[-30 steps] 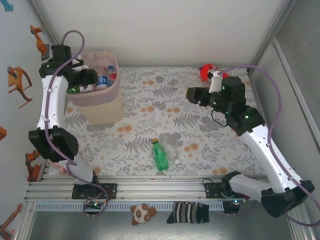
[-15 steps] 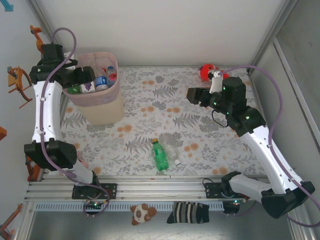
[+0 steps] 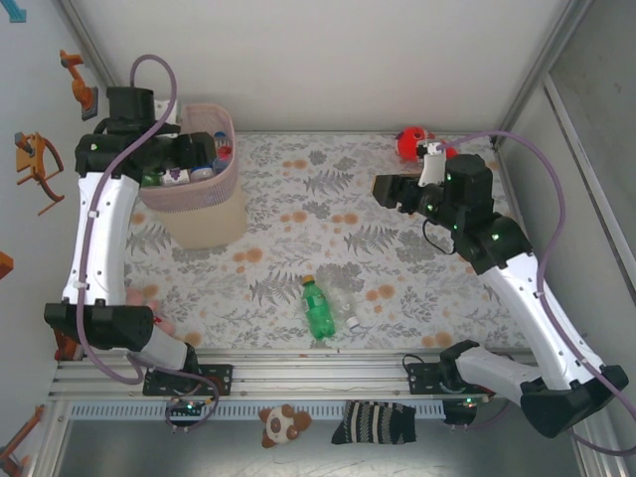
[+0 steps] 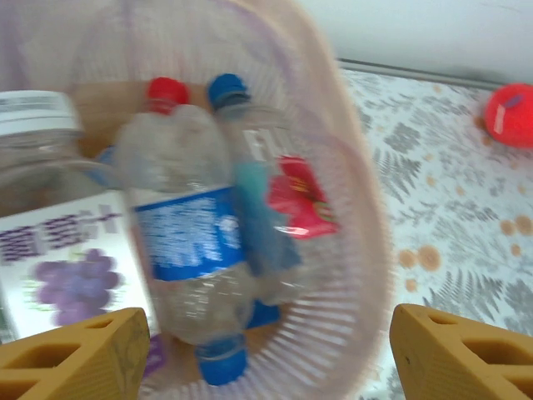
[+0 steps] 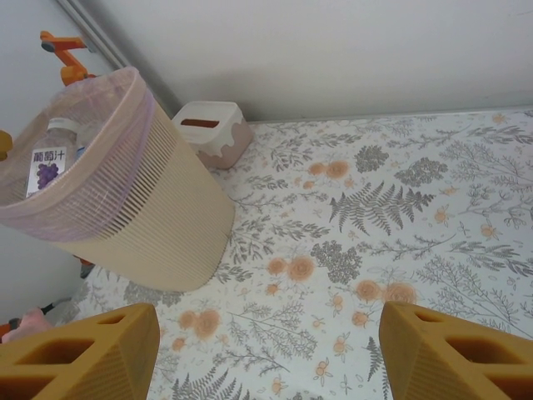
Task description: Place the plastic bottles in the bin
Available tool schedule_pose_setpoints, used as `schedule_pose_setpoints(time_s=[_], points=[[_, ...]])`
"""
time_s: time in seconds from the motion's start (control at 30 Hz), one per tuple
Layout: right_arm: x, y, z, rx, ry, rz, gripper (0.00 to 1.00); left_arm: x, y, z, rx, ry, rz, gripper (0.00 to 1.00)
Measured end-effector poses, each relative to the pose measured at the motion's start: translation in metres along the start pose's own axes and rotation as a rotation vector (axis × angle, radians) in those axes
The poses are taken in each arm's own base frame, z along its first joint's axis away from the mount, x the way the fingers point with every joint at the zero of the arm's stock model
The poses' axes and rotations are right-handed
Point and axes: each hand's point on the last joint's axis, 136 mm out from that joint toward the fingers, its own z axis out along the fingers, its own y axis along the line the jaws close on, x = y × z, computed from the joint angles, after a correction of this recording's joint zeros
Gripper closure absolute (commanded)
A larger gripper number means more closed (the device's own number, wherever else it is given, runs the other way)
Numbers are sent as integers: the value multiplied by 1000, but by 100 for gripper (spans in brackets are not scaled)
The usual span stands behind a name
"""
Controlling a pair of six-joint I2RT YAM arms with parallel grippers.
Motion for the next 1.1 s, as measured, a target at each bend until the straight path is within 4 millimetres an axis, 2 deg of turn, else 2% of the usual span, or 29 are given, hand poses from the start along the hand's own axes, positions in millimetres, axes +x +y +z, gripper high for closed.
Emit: schedule_pose_setpoints(time_s=[0.23,0.43,0.7,0.9,1.1], points=[[-2,3,-6,-7,-16,7,31,26,-73,4,95,42,113,26],[5,1,-10,-4,-9,17,31,66,-109,21,138,110,144,28],[16,-5,-8,5,13,31,31,135,-127,65,188,205,47,35],[18,-5,-8,5,16,42,31,189,-127,94,196,296,-73,37],[18,-5,-8,4,17,46,31,238,-125,113,182,382,-162,37]])
